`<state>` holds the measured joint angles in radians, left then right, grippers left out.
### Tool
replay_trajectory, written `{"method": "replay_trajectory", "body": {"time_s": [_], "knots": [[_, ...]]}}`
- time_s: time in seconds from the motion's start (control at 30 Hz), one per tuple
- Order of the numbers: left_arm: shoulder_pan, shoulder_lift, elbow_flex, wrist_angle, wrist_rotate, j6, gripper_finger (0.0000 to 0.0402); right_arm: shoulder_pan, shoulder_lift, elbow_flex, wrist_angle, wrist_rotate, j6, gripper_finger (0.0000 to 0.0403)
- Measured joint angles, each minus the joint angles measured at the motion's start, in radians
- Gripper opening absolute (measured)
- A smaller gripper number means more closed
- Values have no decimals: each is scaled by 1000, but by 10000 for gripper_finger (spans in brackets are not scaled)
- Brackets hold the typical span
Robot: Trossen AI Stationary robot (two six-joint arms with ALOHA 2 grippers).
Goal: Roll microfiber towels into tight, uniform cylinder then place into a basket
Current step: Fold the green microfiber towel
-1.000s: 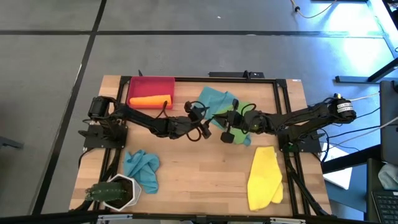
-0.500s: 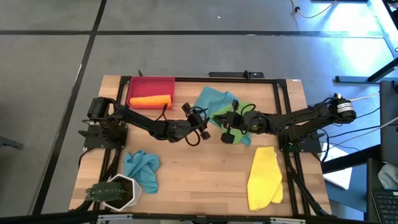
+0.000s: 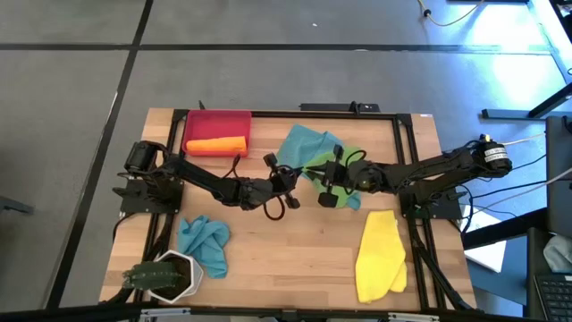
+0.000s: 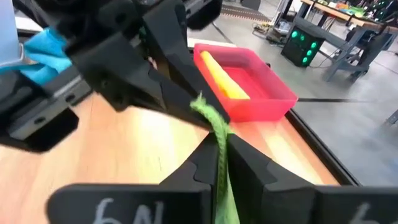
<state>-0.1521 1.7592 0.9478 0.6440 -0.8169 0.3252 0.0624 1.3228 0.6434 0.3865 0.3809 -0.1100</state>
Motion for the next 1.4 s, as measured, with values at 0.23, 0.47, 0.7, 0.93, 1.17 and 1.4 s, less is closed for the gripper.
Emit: {"method": "replay_trajectory", "body": {"time_s": [0.23, 0.47, 0.7, 0.93, 1.17, 1.4], "knots": [[-2, -1, 0, 1, -20, 28, 0, 0, 0, 0, -111, 4, 5, 80], [-41, -14, 0, 27, -144, 125, 0, 0, 0, 0, -242, 138, 33, 128], [-78, -28, 0, 61, -212, 203, 0, 0, -2, 0, -349, 231, 77, 144], [-82, -34, 0, 70, -230, 236, 0, 0, -17, 0, -525, 240, 213, 135], [-54, -34, 0, 69, -213, 238, 0, 0, -15, -3, -638, 33, 363, 126], [-49, -33, 0, 72, -212, 280, 0, -2, -15, -61, -665, -8, 444, 125]]}}
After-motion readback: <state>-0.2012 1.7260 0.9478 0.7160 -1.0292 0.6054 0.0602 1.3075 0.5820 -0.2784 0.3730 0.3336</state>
